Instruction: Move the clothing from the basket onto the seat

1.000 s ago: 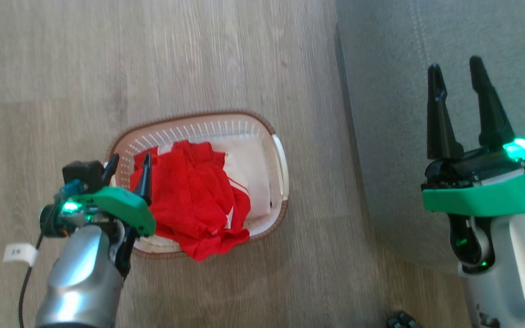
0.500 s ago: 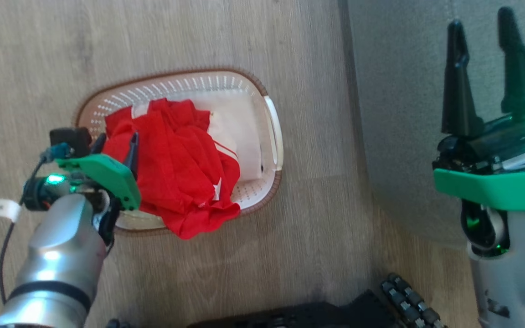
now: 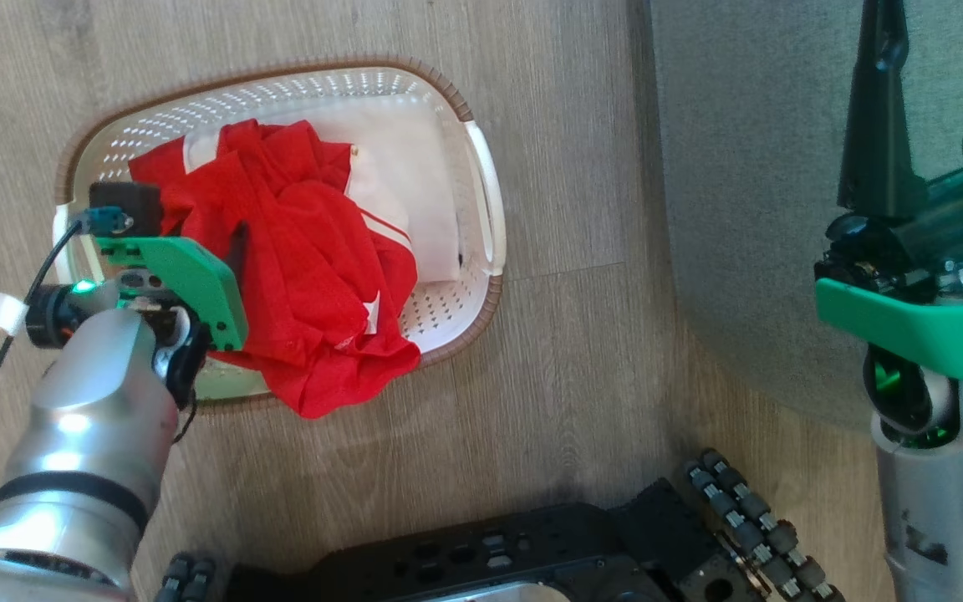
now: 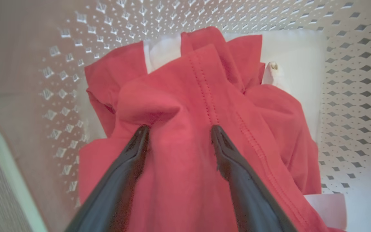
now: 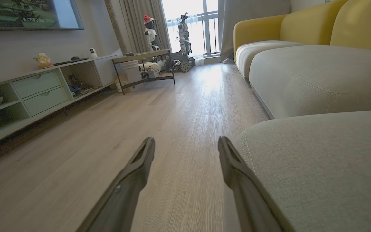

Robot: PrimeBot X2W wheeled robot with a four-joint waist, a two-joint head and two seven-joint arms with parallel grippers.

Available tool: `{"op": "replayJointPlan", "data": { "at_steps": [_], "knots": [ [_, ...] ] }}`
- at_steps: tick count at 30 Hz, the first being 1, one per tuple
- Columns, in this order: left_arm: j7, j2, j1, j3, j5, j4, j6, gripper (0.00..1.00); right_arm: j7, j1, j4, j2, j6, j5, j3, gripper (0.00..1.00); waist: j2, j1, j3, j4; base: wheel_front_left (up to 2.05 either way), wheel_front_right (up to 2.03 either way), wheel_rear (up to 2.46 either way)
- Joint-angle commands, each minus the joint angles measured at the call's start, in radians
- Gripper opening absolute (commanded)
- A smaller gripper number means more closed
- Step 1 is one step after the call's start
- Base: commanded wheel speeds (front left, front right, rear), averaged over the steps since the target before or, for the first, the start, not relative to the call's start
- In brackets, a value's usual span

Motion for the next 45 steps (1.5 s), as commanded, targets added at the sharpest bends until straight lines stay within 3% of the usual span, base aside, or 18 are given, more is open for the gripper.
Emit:
{"op": "replayJointPlan", "data": {
  "at_steps": [1, 4, 7, 8, 22, 28, 33, 45],
  "knots": [
    [0.016, 0.032, 0.01, 0.005, -0.012, -0.001, 0.001, 1.0, -0.006, 0.016, -0.039, 0.007, 0.0, -0.008, 0.02, 1.0, 0.0001, -0.0002, 0.007, -0.003, 0.0, 0.0, 0.0],
    [0.049, 0.032, 0.003, -0.017, -0.035, 0.006, 0.001, 0.97, -0.006, 0.014, -0.038, 0.01, 0.0, -0.01, 0.024, 1.0, 0.0001, -0.0002, 0.009, -0.006, 0.0, 0.0, 0.0],
    [0.071, 0.032, 0.002, -0.042, -0.056, 0.006, 0.001, 0.07, -0.006, 0.013, -0.035, 0.011, 0.0, -0.011, 0.024, 1.0, 0.0001, -0.0002, 0.006, -0.008, 0.0, 0.0, 0.0],
    [0.072, 0.032, 0.003, -0.049, -0.065, 0.002, 0.001, 0.0, -0.006, 0.013, -0.034, 0.012, 0.0, -0.012, 0.023, 1.0, 0.0001, -0.0002, 0.004, -0.008, 0.0, 0.0, 0.0],
    [0.038, 0.051, 0.059, -0.161, -0.18, -0.044, 0.001, 0.0, -0.006, 0.019, -0.004, 0.014, 0.0, -0.015, 0.033, 1.0, 0.0001, -0.0002, -0.091, -0.002, 0.0, 0.0, 0.0],
    [-0.021, 0.037, 0.1, -0.215, -0.231, -0.08, 0.001, 0.0, -0.006, 0.039, 0.032, -0.008, 0.0, -0.012, 0.037, 1.0, 0.0001, -0.0002, -0.223, 0.025, 0.0, 0.0, 0.0],
    [-0.095, 0.052, 0.151, -0.286, -0.277, -0.14, 0.001, 0.0, -0.006, 0.074, 0.076, -0.03, 0.0, -0.002, 0.05, 1.0, 0.0001, -0.0002, -0.365, 0.048, 0.0, 0.0, 0.0],
    [-0.175, 0.098, 0.189, -0.377, -0.296, -0.277, 0.001, 0.0, -0.006, 0.16, 0.134, -0.051, 0.0, 0.026, 0.048, 1.0, 0.0001, -0.0002, -0.57, 0.097, 0.0, 0.0, 0.0]
  ]
}}
